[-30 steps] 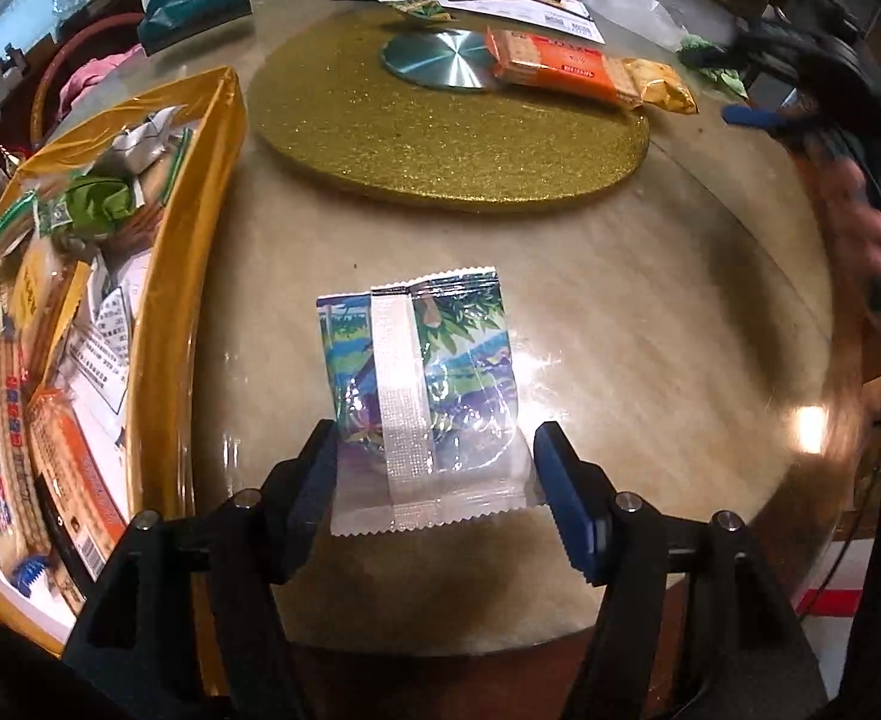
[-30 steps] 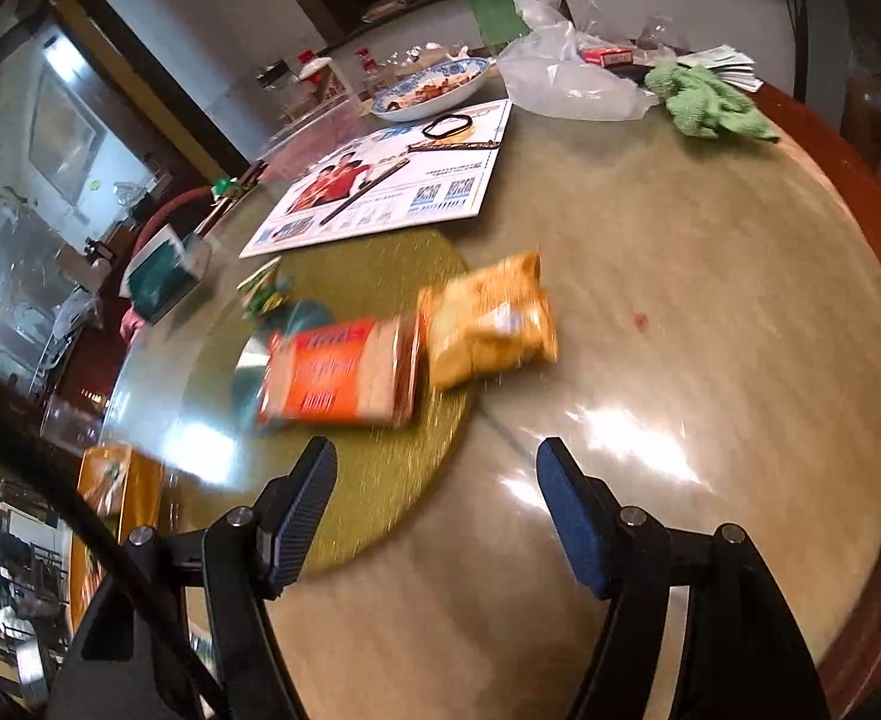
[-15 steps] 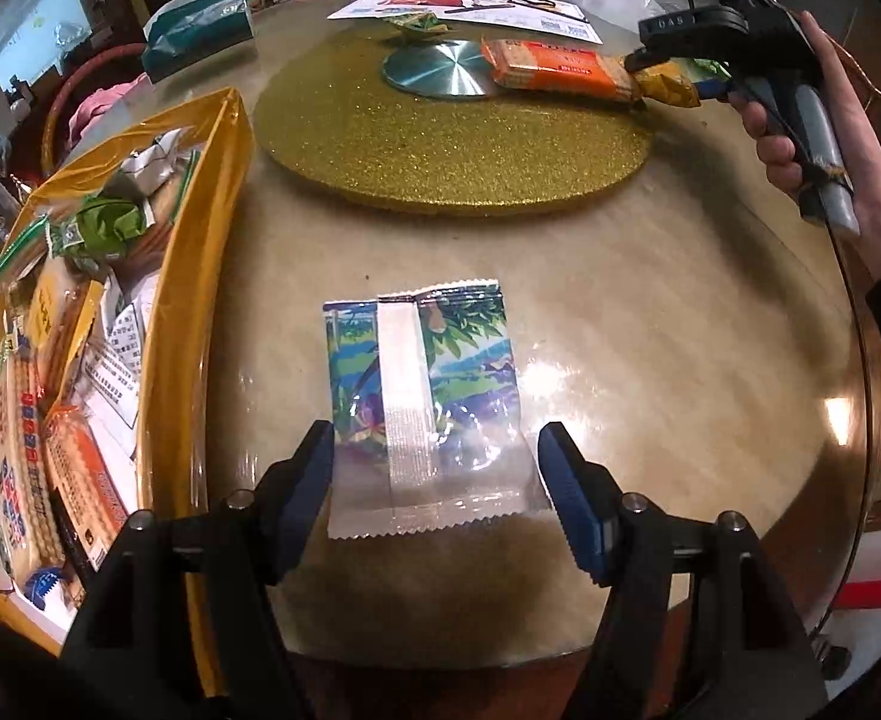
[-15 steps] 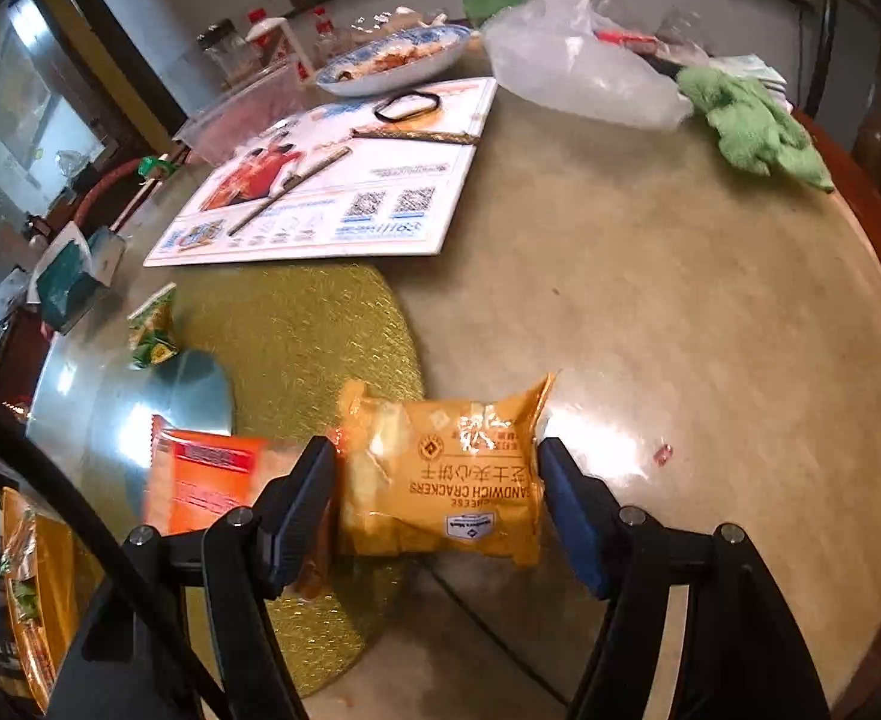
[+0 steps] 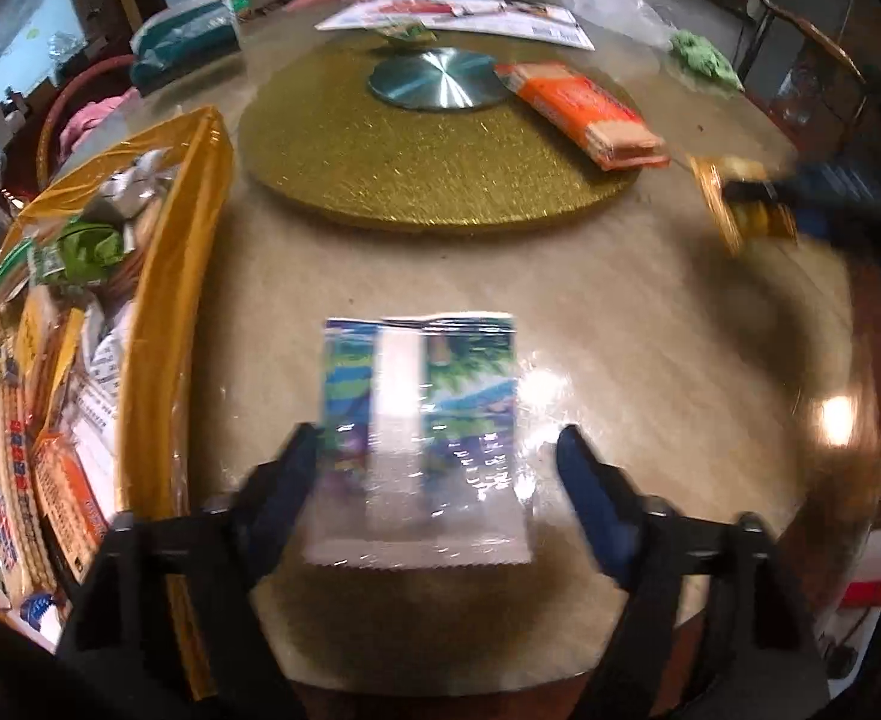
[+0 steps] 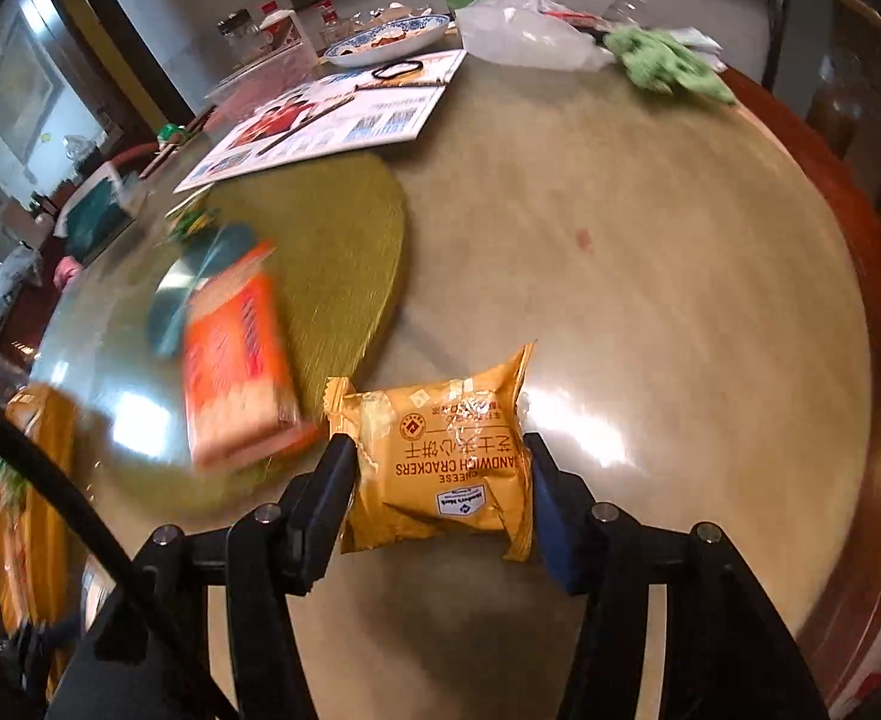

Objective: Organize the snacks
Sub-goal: 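Carry the striped sachet and yellow bag over the tray and open both grippers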

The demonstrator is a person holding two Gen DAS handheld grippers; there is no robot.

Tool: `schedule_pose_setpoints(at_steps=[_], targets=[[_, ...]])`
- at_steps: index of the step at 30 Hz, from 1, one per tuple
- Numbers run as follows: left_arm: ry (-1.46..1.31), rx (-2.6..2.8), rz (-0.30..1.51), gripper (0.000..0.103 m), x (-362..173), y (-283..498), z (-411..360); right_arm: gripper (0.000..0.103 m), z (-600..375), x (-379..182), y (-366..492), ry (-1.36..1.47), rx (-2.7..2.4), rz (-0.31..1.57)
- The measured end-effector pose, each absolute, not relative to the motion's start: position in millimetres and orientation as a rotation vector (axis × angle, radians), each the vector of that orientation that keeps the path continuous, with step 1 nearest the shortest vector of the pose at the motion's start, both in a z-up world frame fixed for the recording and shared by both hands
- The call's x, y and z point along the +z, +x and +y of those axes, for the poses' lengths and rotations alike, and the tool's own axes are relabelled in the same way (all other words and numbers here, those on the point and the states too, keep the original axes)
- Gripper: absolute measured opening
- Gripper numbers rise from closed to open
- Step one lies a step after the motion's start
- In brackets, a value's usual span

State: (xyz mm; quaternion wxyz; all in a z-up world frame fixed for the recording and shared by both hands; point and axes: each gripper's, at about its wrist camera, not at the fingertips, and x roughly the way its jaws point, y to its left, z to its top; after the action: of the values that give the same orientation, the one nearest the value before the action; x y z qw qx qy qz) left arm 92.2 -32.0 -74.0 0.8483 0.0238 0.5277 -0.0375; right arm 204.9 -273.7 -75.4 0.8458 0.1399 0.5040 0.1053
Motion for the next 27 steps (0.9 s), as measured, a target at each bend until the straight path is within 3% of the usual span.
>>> schedule_pose_setpoints(at_steps=[4, 10, 22, 27], targets=[[0.031, -0.106, 1.098, 0.057, -71.1, 79.0, -27.6, 0.055, -253.4, -77.6, 156.3, 0.390, 0.380, 1.085], [-0.119, -0.165, 1.037, 0.053, -67.2, 40.2, -15.0, 0.055, -223.2, -79.4, 106.8, 0.440, 0.492, 1.063], [-0.247, -0.217, 1.035, 0.053, -53.2, 39.3, -3.5, 0.053, -192.4, -76.1, 79.7, 0.270, 0.511, 0.981], [-0.337, -0.234, 0.965, 0.053, -18.2, 27.6, 24.6, 0.053, -178.0, -57.6, 80.4, 0.291, 0.595, 0.947]])
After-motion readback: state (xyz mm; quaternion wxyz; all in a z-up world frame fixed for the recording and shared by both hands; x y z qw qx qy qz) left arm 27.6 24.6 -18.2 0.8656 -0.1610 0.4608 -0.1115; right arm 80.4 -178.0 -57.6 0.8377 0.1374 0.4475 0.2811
